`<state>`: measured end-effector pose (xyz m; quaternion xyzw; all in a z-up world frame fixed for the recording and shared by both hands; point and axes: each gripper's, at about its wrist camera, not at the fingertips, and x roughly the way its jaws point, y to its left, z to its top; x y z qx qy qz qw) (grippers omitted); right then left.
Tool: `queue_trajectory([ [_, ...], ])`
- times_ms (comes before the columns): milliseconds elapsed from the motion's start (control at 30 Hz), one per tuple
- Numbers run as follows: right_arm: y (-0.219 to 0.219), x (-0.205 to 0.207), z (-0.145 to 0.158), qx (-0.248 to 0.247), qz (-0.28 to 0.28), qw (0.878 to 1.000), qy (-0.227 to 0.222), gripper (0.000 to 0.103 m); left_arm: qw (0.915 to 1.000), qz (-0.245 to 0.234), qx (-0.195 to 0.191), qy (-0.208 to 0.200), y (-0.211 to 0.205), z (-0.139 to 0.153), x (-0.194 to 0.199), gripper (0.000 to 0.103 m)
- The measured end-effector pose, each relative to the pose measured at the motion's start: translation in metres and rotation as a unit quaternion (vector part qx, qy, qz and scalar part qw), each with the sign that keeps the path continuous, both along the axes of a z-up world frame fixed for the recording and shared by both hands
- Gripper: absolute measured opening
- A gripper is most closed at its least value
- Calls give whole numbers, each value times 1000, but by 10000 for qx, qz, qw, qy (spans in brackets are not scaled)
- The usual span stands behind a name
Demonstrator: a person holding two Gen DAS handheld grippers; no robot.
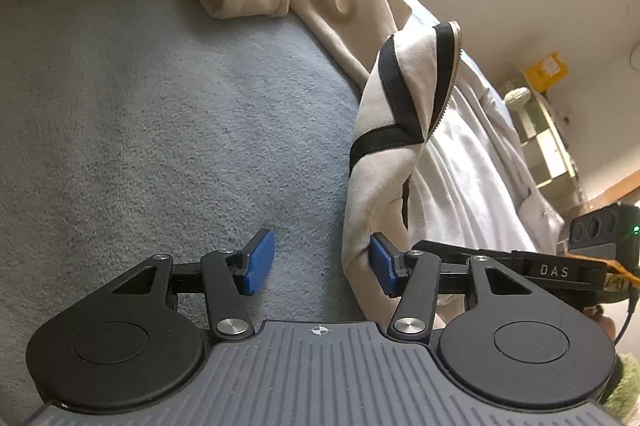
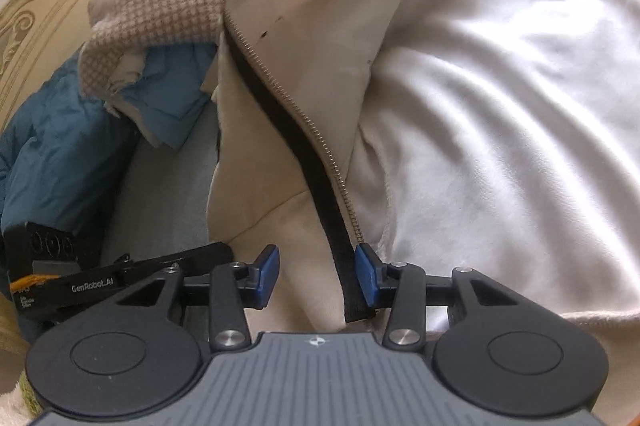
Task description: Fold clothes
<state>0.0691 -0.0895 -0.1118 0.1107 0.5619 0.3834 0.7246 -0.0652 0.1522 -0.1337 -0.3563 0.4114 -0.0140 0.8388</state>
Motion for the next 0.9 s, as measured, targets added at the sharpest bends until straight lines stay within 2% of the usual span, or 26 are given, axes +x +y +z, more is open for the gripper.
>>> queue_trajectory([
  [200, 0, -17, 3, 66, 144, 9998, 101, 45, 10000, 12, -48, -2, 2, -1, -2, 54],
  [267, 0, -22, 4, 110, 135, 9998, 108, 36, 10000, 6, -62, -23, 3, -2, -3, 54],
  [300, 0, -24, 4, 132, 131, 9998, 112, 25, 10000, 10, -89, -29, 4, -2, -4, 56],
  [467, 1, -36, 6, 243, 109, 9996, 132, 20, 9997, 101, -232, -37, 11, 1, -11, 66],
  [667, 5, -41, 17, 553, 111, 9983, 119, 18, 9988, 405, -150, -212, 21, 14, -21, 74],
  [900, 6, -49, 28, 1132, 156, 9933, 179, 17, 9973, 609, -209, -344, 26, 21, -27, 74],
])
